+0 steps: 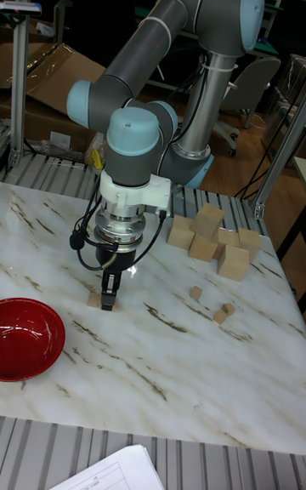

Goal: Stack the blocks into a pyramid shape

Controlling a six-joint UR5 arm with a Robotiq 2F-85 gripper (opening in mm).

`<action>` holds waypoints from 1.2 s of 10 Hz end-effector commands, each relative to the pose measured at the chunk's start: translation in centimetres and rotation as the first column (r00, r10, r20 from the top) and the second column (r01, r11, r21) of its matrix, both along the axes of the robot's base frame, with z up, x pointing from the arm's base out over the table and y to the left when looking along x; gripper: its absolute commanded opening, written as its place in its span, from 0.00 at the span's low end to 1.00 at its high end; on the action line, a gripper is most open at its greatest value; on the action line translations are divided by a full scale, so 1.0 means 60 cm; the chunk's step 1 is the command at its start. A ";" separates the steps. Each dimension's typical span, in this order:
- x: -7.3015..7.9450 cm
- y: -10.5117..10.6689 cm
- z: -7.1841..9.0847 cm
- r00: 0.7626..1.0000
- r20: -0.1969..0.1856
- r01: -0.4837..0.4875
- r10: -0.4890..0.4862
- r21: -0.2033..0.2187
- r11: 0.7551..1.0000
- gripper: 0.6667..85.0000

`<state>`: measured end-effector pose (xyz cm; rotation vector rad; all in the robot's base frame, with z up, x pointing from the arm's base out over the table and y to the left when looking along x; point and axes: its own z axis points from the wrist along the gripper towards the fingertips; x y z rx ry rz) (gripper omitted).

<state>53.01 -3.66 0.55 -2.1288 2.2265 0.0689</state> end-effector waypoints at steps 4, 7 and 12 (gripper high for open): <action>0.002 0.003 0.002 1.000 0.002 0.030 -0.030 0.014 0.999 0.34; 0.001 0.002 0.001 0.999 0.001 0.039 -0.039 0.014 0.999 0.28; 0.001 -0.001 0.002 1.000 0.003 -0.002 0.002 0.012 1.000 0.47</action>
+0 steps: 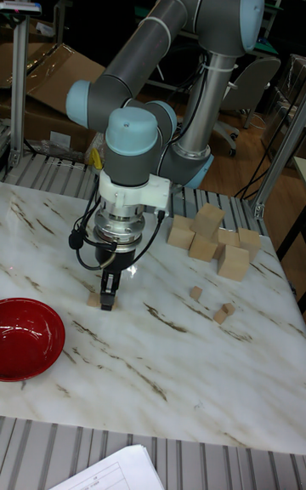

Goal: Stack the blocks into a pyramid shape

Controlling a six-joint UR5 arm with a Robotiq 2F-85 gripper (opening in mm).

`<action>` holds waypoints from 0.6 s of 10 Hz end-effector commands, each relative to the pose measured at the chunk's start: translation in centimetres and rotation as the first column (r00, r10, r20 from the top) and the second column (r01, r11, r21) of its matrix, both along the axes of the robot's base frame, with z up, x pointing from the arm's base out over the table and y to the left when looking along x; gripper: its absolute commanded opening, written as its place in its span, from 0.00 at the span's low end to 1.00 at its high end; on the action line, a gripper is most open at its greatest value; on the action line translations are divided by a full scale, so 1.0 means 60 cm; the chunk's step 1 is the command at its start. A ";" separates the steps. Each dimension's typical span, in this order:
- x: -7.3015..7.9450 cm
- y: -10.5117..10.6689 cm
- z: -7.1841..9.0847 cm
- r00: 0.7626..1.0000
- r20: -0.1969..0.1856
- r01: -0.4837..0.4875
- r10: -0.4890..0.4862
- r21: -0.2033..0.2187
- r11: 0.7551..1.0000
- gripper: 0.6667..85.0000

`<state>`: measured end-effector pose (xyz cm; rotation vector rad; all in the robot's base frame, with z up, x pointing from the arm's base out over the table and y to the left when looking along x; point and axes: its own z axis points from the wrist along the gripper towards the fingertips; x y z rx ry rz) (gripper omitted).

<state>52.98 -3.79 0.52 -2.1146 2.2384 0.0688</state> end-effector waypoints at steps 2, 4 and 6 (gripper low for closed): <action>-0.001 0.005 0.003 1.000 -0.001 -0.014 0.014 0.019 1.000 0.52; -0.002 0.009 0.006 1.000 -0.003 -0.010 0.010 0.031 0.999 0.55; -0.006 0.004 0.010 1.000 -0.015 -0.018 0.019 0.023 1.000 0.62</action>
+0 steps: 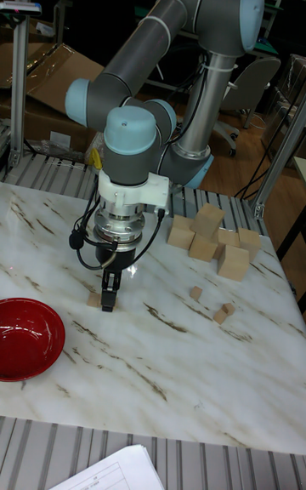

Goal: Stack the blocks into a pyramid shape

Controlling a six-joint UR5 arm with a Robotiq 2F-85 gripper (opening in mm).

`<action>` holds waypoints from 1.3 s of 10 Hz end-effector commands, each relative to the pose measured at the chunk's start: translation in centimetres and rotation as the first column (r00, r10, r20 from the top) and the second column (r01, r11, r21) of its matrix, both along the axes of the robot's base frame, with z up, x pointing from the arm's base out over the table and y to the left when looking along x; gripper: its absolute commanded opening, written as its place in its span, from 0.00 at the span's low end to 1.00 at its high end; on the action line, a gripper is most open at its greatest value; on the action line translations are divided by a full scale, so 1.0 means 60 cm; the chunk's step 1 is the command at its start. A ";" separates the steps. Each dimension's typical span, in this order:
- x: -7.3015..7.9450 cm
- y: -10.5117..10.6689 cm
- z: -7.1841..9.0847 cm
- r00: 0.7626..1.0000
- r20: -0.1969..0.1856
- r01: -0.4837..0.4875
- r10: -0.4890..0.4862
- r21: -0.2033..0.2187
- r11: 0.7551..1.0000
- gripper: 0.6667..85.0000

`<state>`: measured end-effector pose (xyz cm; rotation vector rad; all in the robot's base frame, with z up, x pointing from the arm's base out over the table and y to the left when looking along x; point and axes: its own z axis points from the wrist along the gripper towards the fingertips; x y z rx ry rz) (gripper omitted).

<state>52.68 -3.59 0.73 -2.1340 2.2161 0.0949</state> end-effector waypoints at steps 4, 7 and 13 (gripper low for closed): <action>0.017 0.013 0.029 0.998 0.024 0.051 -0.052 0.021 0.998 0.63; 0.024 0.036 0.063 0.990 0.020 0.141 -0.140 -0.031 0.990 0.54; 0.044 0.121 0.082 0.965 0.024 0.260 -0.260 -0.004 0.965 0.49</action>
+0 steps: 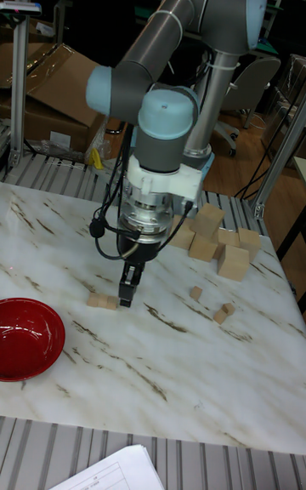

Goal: Stack the blocks into a pyramid shape

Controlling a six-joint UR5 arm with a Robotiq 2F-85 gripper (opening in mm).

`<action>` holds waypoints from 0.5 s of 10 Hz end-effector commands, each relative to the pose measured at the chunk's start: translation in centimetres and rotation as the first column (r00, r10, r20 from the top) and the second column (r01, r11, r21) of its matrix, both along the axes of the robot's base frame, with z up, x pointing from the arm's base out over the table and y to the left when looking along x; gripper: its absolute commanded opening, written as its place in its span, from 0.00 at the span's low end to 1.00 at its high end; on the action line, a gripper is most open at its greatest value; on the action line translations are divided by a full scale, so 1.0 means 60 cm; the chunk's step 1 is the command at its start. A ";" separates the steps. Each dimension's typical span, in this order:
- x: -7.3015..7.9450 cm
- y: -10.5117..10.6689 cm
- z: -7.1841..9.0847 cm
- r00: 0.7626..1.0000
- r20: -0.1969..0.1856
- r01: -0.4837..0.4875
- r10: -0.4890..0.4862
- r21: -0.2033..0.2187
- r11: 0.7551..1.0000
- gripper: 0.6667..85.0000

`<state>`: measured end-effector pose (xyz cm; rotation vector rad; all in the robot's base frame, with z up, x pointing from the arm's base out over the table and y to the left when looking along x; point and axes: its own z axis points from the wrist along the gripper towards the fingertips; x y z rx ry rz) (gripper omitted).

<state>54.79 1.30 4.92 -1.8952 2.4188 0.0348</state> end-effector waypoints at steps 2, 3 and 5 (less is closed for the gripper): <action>0.013 0.081 0.014 0.995 0.004 0.104 -0.104 0.030 0.994 0.48; 0.014 0.103 0.011 0.992 0.007 0.129 -0.129 0.035 0.991 0.47; 0.018 0.141 -0.005 0.984 0.017 0.176 -0.177 0.054 0.983 0.45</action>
